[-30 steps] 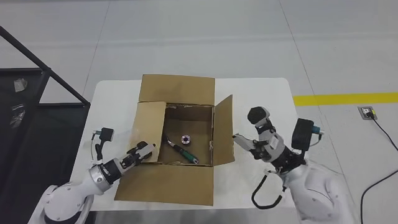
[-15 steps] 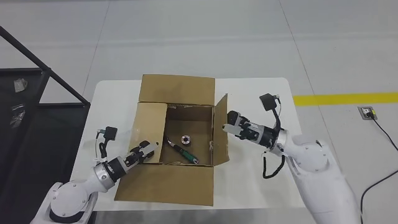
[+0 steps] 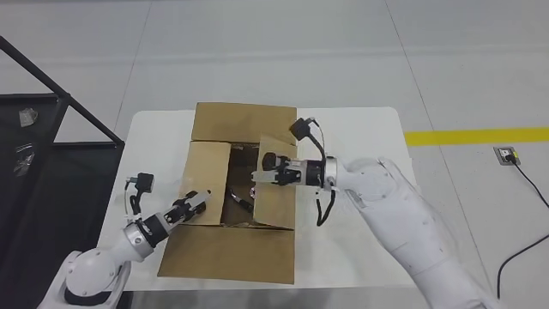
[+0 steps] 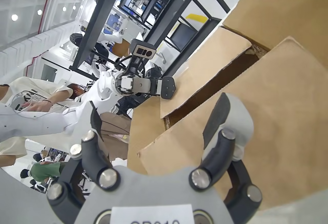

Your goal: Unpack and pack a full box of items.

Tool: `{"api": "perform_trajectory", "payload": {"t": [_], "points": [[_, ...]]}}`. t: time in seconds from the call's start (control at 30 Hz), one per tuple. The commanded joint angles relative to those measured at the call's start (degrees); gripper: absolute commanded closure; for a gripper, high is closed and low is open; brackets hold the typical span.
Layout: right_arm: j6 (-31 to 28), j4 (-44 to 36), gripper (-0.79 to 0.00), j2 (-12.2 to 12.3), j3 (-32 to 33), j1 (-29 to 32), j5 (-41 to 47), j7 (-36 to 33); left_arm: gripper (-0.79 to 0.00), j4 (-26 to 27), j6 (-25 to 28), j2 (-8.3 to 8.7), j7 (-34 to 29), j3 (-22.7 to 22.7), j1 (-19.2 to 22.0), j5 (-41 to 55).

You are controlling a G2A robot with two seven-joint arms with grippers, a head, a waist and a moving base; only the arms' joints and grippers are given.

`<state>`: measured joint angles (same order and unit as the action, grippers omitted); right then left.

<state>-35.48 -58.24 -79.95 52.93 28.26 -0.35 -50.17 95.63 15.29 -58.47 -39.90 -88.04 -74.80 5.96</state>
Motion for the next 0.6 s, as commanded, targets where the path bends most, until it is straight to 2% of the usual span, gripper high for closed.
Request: {"api": "perform_trajectory", "payload": {"t": [0.0,0.43,0.57], "points": [[-0.53,3.22,-0.785,-0.87,-2.06,-1.57,0.43,0.35,-0.785,-0.37,-0.23,-0.02,0.26,0.23,0.11,-0.27],[-1.68,14.84,-0.785,-5.06,-9.7,-6.38,-3.53,5.45,-0.785,-0.73,-0.57,-0.08,1.26,1.01,0.28,-1.12],[-2.92,16.53,-0.785,-5.79,-10.25,-7.12,-3.53,6.54,-0.785,0.54,0.36,0.04,1.84,-1.19,-0.38,1.5]]}}
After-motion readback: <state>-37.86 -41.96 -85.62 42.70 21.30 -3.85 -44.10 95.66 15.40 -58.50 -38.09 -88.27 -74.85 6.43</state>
